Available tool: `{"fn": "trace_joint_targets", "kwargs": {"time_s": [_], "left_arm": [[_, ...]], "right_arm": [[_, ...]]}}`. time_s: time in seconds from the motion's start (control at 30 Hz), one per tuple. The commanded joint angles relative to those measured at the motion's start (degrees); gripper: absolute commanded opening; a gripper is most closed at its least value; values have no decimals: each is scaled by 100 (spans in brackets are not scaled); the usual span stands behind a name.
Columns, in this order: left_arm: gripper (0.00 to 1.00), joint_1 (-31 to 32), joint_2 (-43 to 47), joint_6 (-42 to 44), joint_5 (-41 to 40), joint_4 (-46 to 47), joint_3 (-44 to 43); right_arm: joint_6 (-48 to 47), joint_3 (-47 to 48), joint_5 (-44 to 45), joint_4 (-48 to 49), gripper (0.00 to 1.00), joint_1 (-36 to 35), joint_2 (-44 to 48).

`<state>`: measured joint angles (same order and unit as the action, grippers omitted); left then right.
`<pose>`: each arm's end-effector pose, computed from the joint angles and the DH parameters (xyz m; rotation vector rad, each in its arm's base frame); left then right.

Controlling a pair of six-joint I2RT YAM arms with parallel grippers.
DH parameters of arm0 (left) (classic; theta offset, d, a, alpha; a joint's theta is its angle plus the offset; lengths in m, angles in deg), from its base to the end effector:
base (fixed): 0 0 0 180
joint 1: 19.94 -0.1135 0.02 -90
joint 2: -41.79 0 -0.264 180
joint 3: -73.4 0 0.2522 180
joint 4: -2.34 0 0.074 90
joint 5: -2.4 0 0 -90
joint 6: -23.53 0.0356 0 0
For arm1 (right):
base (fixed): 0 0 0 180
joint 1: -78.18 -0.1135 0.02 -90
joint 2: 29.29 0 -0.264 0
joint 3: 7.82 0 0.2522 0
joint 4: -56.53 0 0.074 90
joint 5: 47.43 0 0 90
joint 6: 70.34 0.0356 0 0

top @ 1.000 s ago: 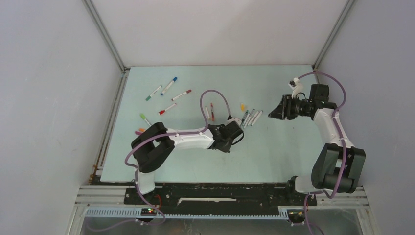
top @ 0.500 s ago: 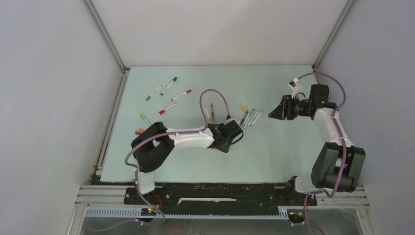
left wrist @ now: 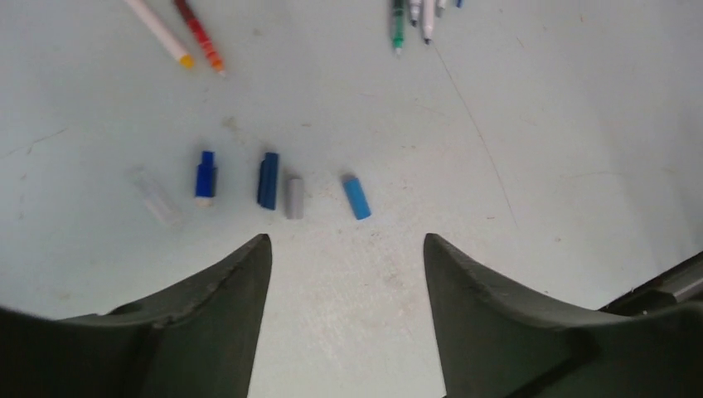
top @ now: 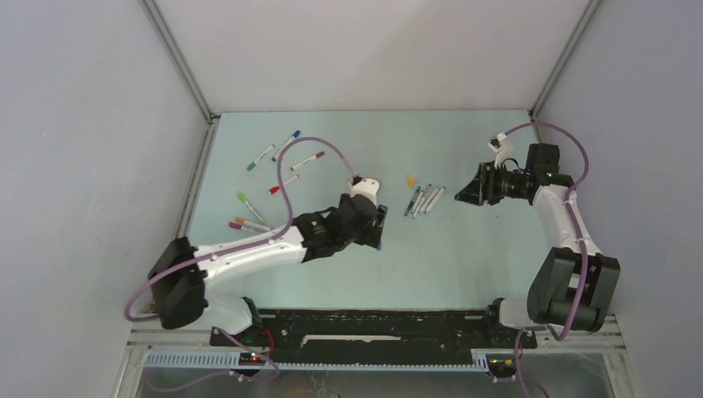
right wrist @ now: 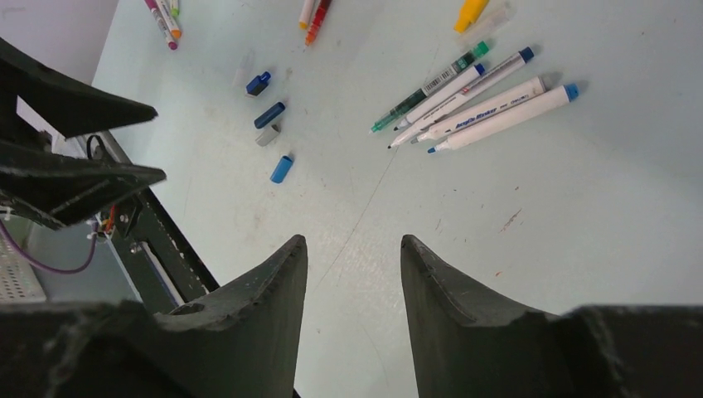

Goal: Open the pen caps
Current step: Place the pen cap at the center of the board, then pick up the pen from the center of the board.

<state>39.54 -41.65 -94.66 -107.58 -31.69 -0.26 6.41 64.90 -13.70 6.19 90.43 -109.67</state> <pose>0.1709 -0.2660 0.2585 0.4545 2.2647 -0.3876 0.2755 -0.0295 0.2607 -0.3580 2.2064 1.0125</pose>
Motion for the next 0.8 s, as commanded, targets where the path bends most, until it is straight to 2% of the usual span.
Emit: {"fn": "trace_joint_targets", "kwargs": {"time_s": [0.0,0.07,0.17,0.23,0.47,0.57,0.6,0.63,0.77], "left_arm": [[75,-266,846,-227,-655,450,776],[83,-494,1241,-356,-783,514,1084],[95,-909,1823,-581,-981,533,1517],[100,-1276,2184,-731,-1001,533,1790],[100,-2968,2940,-725,-225,702,2294],[100,-3828,2810,-610,223,708,2191],[100,-4054,2718,-585,356,701,2132],[100,-4258,2611,-559,456,704,2074],[100,-4872,2039,-598,467,592,1750]], "right_arm": [[-403,30,-55,-143,48,23,392],[-448,9,-28,-138,51,23,499],[-569,-72,-126,-86,61,27,675],[-665,-118,-234,-68,62,30,792],[-805,-148,-419,-111,65,45,962],[-881,-148,-475,-132,67,49,1002],[-895,-149,-493,-138,73,57,1013],[-901,-149,-493,-138,76,58,1023],[-979,-148,-597,-165,78,76,1083]]}}
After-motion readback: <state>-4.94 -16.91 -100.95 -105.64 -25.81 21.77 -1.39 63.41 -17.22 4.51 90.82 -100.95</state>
